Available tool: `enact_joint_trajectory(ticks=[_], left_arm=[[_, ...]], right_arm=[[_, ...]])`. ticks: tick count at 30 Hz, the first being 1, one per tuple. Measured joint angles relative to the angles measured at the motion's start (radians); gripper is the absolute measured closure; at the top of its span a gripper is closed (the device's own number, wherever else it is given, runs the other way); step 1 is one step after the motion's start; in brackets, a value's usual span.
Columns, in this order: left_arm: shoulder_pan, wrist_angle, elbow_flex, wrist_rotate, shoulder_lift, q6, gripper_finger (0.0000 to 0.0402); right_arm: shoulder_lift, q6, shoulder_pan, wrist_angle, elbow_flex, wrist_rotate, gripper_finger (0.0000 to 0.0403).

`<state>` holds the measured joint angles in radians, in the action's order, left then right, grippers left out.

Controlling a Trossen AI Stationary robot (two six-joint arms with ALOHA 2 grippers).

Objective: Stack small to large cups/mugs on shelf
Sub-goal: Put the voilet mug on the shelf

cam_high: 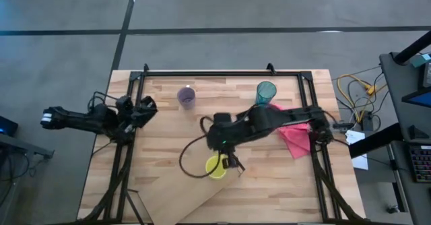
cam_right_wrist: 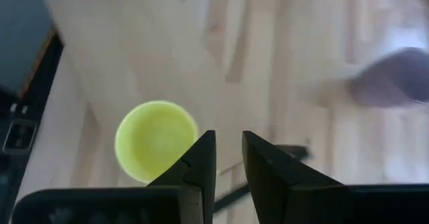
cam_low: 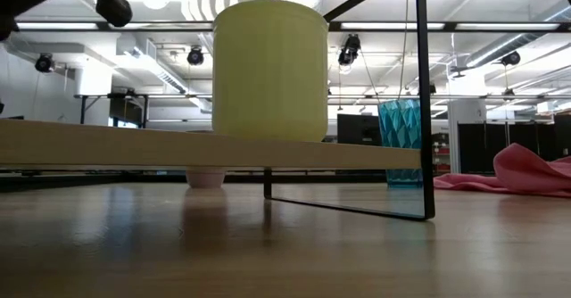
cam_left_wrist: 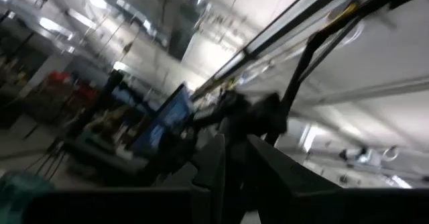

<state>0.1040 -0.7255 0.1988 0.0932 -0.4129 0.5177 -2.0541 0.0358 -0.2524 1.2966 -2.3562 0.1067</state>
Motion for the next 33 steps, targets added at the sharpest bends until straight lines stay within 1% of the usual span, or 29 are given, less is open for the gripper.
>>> enact_joint_trajectory(ticks=[4, 8, 13, 16, 18, 20, 26, 30, 33], left_arm=[[0.000, 0.314, 0.145, 0.044, -0.022, 0.000, 0.0354], [0.000, 0.622, 0.328, 0.100, -0.060, -0.008, 0.0354], [0.000, 1.000, 0.563, 0.175, -0.135, -0.034, 0.0354], [0.000, 1.190, 0.683, 0.204, -0.202, -0.045, 0.0354], [0.000, 1.286, 0.743, 0.205, -0.255, -0.084, 0.0354], [0.000, 1.339, 0.782, 0.204, -0.312, -0.123, 0.0354], [-0.005, 1.349, 0.821, 0.215, -0.455, -0.198, 0.0354], [-0.018, 1.385, 0.836, 0.259, -0.531, -0.224, 0.0354], [-0.045, 1.366, 0.850, 0.291, -0.554, -0.265, 0.0354]], right_arm=[[0.067, 0.089, 0.003, 0.007, 0.000, 0.076, 0.0336], [0.123, 0.161, 0.007, 0.012, 0.001, 0.080, 0.0337], [0.172, 0.200, 0.007, 0.012, 0.001, 0.080, 0.0339], [0.180, 0.201, 0.007, 0.012, 0.001, 0.080, 0.0339], [0.180, 0.200, 0.007, 0.012, 0.002, 0.080, 0.0337], [0.175, 0.200, 0.007, 0.012, 0.002, 0.080, 0.0337], [0.152, 0.200, 0.007, 0.030, 0.003, 0.079, 0.0339], [0.153, 0.213, 0.003, 0.066, 0.003, 0.079, 0.0340], [0.153, 0.256, 0.001, 0.071, 0.003, 0.078, 0.0342]])
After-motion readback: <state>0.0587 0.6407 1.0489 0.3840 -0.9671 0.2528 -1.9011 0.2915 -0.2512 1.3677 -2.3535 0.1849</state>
